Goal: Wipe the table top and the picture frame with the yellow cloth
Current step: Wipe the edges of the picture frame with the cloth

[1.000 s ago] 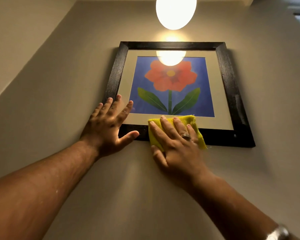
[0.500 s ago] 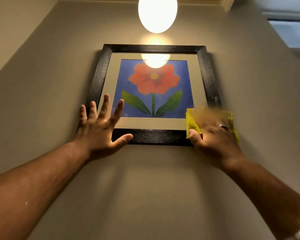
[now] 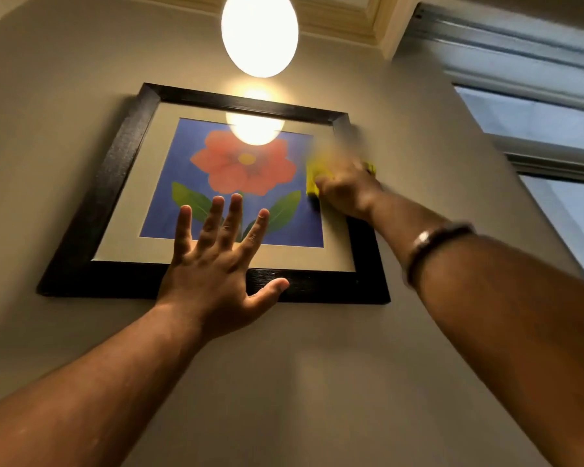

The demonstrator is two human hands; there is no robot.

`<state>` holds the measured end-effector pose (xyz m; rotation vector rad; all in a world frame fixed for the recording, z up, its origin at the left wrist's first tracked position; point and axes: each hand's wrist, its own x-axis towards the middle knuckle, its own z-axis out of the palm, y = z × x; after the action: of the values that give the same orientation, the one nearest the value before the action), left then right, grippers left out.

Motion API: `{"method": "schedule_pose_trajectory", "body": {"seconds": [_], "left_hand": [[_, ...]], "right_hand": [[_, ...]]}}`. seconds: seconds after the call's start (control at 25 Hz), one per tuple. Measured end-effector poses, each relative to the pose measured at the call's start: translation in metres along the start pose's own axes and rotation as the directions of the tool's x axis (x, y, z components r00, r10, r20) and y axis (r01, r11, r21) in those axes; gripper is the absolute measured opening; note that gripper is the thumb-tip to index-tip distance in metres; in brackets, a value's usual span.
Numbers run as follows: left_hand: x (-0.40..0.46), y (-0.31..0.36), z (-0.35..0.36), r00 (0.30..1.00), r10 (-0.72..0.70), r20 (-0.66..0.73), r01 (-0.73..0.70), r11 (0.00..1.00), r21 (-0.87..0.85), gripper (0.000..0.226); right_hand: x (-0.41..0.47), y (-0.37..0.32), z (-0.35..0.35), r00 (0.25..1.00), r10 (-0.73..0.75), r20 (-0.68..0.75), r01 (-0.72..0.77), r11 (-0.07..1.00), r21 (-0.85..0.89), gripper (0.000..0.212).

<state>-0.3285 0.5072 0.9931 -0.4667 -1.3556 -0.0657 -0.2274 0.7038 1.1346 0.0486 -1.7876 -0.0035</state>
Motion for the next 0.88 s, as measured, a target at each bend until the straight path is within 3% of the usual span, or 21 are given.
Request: {"method": "schedule_pose_trajectory", "body": {"seconds": [0.16, 0.36, 0.44, 0.6, 0.72, 0.8, 0.88], "left_hand": [[-0.002, 0.001, -0.004, 1.000, -0.009, 0.014, 0.009, 0.999, -0.031, 0.091], [-0.002, 0.002, -0.009, 0.999, 0.005, 0.046, -0.002, 0.998, -0.066, 0.092], [-0.003, 0.001, -0.009, 0.999, 0.012, 0.046, -0.008, 0.996, -0.084, 0.091], [-0.004, 0.002, -0.008, 1.000, 0.002, 0.026, 0.000, 0.997, -0.078, 0.091], [-0.002, 0.001, -0.008, 0.999, 0.016, 0.039, -0.013, 0.997, -0.081, 0.091], [-0.004, 0.002, -0.008, 0.999, -0.008, 0.031, 0.011, 0.995, -0.099, 0.091], [-0.005, 0.003, -0.009, 0.999, -0.026, 0.033, 0.030, 0.994, -0.108, 0.092]], "right_hand": [[-0.002, 0.006, -0.009, 1.000, -0.011, 0.011, 0.011, 1.000, 0.023, 0.058], [-0.196, 0.015, 0.044, 0.991, -0.136, -0.019, 0.137, 0.985, 0.103, 0.067], [-0.225, 0.018, 0.050, 0.987, -0.159, 0.005, 0.158, 0.985, 0.070, 0.067], [-0.097, 0.024, 0.018, 0.993, -0.114, -0.043, 0.112, 0.993, -0.048, 0.062], [0.023, 0.019, -0.018, 0.997, 0.049, 0.053, -0.047, 0.998, -0.039, 0.058], [0.046, 0.013, -0.022, 0.996, 0.082, 0.042, -0.081, 0.997, -0.018, 0.059], [0.020, 0.016, -0.015, 0.998, 0.010, -0.069, -0.008, 0.999, 0.035, 0.058]]}}
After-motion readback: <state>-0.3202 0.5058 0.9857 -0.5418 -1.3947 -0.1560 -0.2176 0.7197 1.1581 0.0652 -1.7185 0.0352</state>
